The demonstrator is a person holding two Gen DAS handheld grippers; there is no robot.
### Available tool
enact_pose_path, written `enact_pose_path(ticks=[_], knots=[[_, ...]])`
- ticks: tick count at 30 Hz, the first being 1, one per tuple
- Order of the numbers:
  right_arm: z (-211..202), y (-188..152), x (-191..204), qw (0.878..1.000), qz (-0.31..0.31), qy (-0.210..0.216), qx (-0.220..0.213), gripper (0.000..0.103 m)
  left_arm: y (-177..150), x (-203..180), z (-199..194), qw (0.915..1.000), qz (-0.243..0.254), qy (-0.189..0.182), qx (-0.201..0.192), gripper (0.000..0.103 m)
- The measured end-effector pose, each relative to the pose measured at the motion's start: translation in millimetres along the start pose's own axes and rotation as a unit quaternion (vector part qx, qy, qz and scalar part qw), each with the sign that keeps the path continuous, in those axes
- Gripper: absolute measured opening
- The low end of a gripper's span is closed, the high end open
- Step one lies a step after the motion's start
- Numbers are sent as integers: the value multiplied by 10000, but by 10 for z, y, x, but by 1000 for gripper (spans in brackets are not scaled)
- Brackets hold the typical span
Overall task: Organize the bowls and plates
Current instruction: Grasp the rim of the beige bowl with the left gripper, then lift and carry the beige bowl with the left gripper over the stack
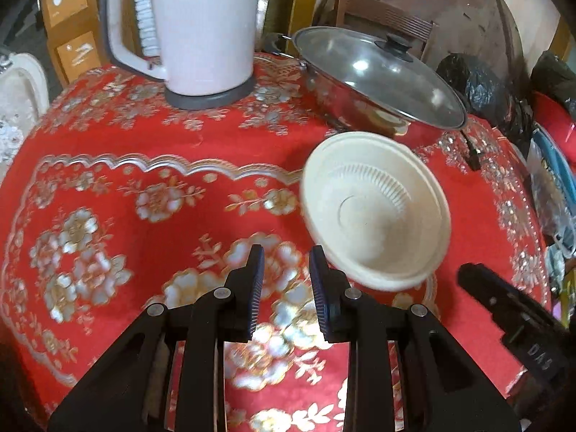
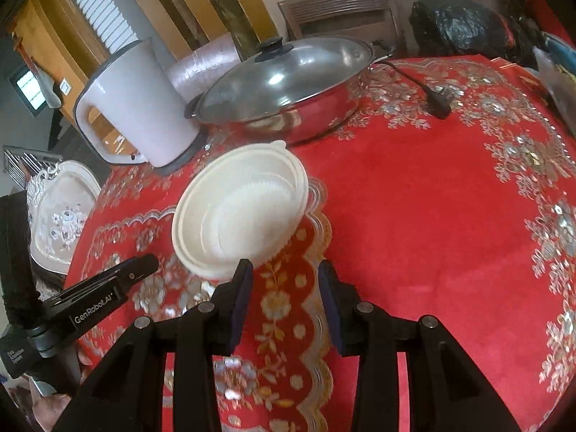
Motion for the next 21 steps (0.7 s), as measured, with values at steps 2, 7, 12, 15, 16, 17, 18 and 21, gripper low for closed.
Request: enact_pose_path(ticks=[2,7,12,15,16,17,18,21], knots=[[90,36,18,9999,49,97,69,38,43,-38,46,10000,7,-62,20,25],[264,87,7,9993,251,223,153,38,146,-175,141,9996,144,-240,-37,25],[393,129,-1,9986,378,322,181,38,195,-229,331,9995,206,-234,92,25],[468,142,-8,9986,397,263,236,38,212,-223,428,9994,160,-249,173,25],[492,144,-8,9986,386,256,242,38,218,-216,451,9994,154,-229,185,25],[505,148,-8,9987,376,254,248,38,223,-215,470,9995,163,-200,189,25],[514,151,-3,9987,370,249,258,38,231,-215,486,9995,174,-178,185,25],[555,173,-19,9985,405,244,266,38,253,-201,530,9996,123,-188,180,25]])
Point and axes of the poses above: each gripper's, at about its wrist camera, not at the fingertips, and z roughly the way its jaws point, x to its left, y to its top, the point moved 6 cm from there along z, roughly the way its jaws point, and after that the axes turned 7 degrees about -y, right-handed, at the moved point
